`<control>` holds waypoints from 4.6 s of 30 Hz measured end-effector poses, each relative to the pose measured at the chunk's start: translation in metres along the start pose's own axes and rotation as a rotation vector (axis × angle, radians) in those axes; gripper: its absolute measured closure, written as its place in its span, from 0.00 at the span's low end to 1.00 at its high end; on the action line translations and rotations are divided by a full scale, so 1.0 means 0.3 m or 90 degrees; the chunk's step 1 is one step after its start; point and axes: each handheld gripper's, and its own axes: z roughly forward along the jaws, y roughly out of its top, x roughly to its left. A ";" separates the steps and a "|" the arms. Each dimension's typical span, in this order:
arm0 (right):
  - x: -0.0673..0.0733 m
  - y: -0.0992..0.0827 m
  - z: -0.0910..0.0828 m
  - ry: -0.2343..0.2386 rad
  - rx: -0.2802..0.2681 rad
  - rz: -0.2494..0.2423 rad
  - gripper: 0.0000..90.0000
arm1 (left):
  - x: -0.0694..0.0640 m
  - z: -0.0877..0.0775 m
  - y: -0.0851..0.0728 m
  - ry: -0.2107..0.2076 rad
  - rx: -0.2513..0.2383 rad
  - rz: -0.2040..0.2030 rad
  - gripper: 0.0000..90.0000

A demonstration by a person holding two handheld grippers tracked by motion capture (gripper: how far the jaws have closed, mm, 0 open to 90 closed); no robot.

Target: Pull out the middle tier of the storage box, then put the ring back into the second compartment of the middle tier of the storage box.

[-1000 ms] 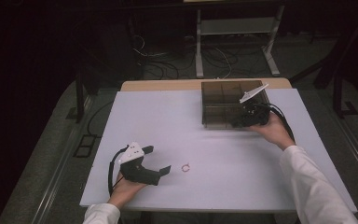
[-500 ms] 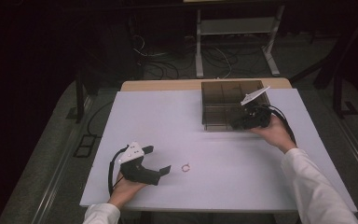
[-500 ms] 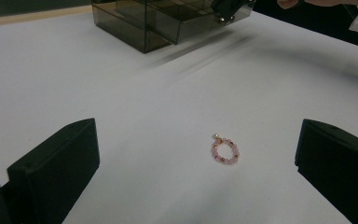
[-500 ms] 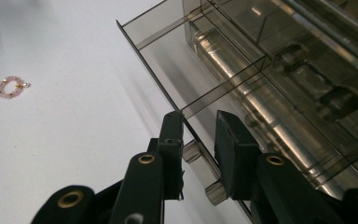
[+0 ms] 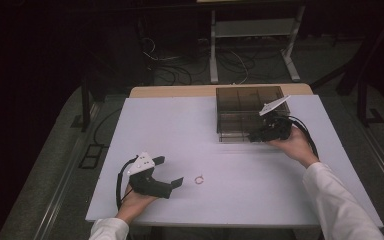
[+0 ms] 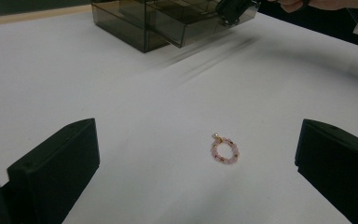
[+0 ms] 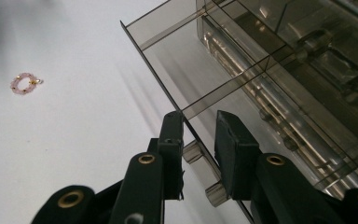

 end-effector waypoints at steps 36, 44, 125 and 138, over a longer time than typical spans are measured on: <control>0.045 -0.028 0.002 0.018 0.008 0.001 0.76 | -0.003 0.002 0.000 -0.003 0.000 0.000 0.00; 0.070 -0.016 -0.016 0.009 -0.006 0.002 0.68 | -0.005 0.000 0.001 -0.005 -0.001 0.000 0.00; 0.300 -0.458 -0.226 -0.103 -0.245 0.180 0.00 | -0.044 -0.002 0.039 -0.028 0.022 0.017 0.00; 0.309 -0.501 -0.234 -0.106 -0.255 0.195 0.00 | -0.040 0.042 0.111 -0.048 0.051 0.026 0.00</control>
